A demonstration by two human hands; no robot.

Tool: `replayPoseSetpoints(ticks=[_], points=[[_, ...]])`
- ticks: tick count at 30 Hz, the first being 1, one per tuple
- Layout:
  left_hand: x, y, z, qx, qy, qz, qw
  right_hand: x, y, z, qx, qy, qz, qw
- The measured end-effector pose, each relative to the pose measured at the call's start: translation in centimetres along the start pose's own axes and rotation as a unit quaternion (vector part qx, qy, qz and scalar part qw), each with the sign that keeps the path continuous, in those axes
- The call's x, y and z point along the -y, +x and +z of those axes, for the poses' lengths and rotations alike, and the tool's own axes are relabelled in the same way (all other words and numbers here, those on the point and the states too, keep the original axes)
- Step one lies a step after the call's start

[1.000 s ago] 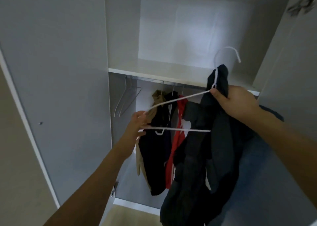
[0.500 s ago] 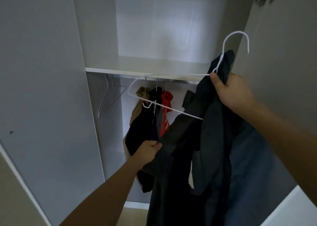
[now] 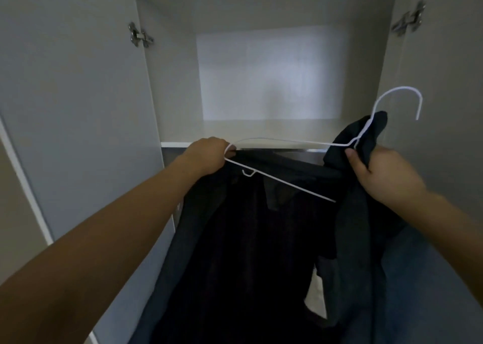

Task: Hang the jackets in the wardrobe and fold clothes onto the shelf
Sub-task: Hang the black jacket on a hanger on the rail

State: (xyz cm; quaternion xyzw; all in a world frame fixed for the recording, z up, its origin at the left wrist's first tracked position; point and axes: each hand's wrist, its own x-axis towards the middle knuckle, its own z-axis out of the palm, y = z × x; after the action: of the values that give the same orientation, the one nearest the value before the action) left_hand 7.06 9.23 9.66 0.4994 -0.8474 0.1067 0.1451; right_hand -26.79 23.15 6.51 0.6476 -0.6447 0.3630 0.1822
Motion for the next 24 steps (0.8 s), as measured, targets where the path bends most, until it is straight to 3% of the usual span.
replayPoseSetpoints(ticks=[2, 4, 8, 11, 14, 16, 18, 20, 24], points=[[0.5, 0.0, -0.8, -0.03, -0.022, 0.02, 0.999, 0.5, 0.4, -0.3, -0.005, -0.014, -0.01, 1.0], [1.1, -0.1, -1.8, -0.014, -0.121, 0.033, 0.992, 1.0, 0.8, -0.3, -0.001, -0.046, -0.018, 0.999], [0.5, 0.1, -4.1, 0.02, -0.304, -0.053, 0.951, 2.7, 1.3, 0.3, 0.015, -0.109, -0.035, 0.993], [-2.7, 0.4, -5.4, 0.019, -0.456, -0.126, 0.881, 5.0, 1.8, 1.1, 0.046, -0.124, -0.008, 0.991], [-7.7, 0.9, -5.8, 0.031, -0.603, -0.129, 0.786, 7.7, 1.8, 2.0, 0.079, -0.088, -0.026, 0.993], [-10.2, 1.2, -6.1, 0.03, -0.665, -0.132, 0.734, 8.7, 1.7, 1.8, 0.084, -0.034, -0.026, 0.996], [-11.3, 1.6, -6.4, -0.003, -0.695, -0.147, 0.703, 8.7, 1.7, 1.1, 0.065, 0.015, -0.017, 0.998], [-11.9, 2.0, -6.6, -0.033, -0.699, -0.144, 0.699, 8.4, 1.5, 0.2, 0.043, 0.025, -0.027, 0.998], [-13.8, 2.1, -6.8, -0.063, -0.651, -0.088, 0.752, 8.2, 1.0, 0.1, 0.042, 0.016, -0.051, 0.998]])
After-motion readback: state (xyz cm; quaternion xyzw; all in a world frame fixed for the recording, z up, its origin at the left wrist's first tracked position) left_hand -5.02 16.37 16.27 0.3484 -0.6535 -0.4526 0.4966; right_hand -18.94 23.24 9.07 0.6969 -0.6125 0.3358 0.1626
